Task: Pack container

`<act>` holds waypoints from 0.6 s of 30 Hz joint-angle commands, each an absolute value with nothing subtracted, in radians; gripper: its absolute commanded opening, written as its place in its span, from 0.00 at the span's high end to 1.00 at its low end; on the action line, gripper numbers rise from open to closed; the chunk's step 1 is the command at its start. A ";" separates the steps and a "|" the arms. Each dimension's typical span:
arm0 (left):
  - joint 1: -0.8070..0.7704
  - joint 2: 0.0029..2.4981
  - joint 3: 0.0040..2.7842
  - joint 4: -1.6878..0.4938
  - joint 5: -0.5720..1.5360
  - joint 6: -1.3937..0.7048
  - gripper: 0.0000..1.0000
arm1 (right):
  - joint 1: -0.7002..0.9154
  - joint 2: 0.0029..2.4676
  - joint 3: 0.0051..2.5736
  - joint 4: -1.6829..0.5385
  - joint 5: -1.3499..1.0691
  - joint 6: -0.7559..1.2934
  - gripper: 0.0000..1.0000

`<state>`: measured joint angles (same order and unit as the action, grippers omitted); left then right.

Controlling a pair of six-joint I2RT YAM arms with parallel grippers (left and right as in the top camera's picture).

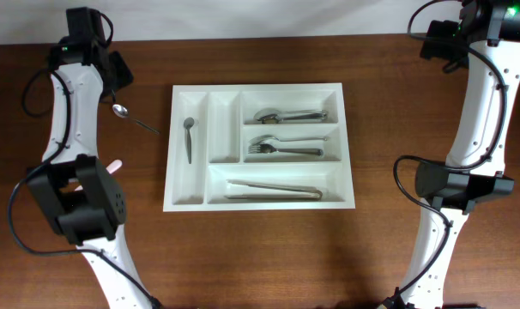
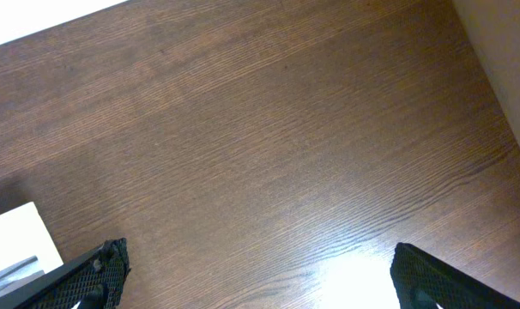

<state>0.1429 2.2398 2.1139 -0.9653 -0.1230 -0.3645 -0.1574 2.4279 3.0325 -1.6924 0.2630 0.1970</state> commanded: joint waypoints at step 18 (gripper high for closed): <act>0.198 2.452 2.126 -0.889 -0.068 -0.389 0.53 | -0.158 2.387 3.046 -1.696 0.262 0.191 0.01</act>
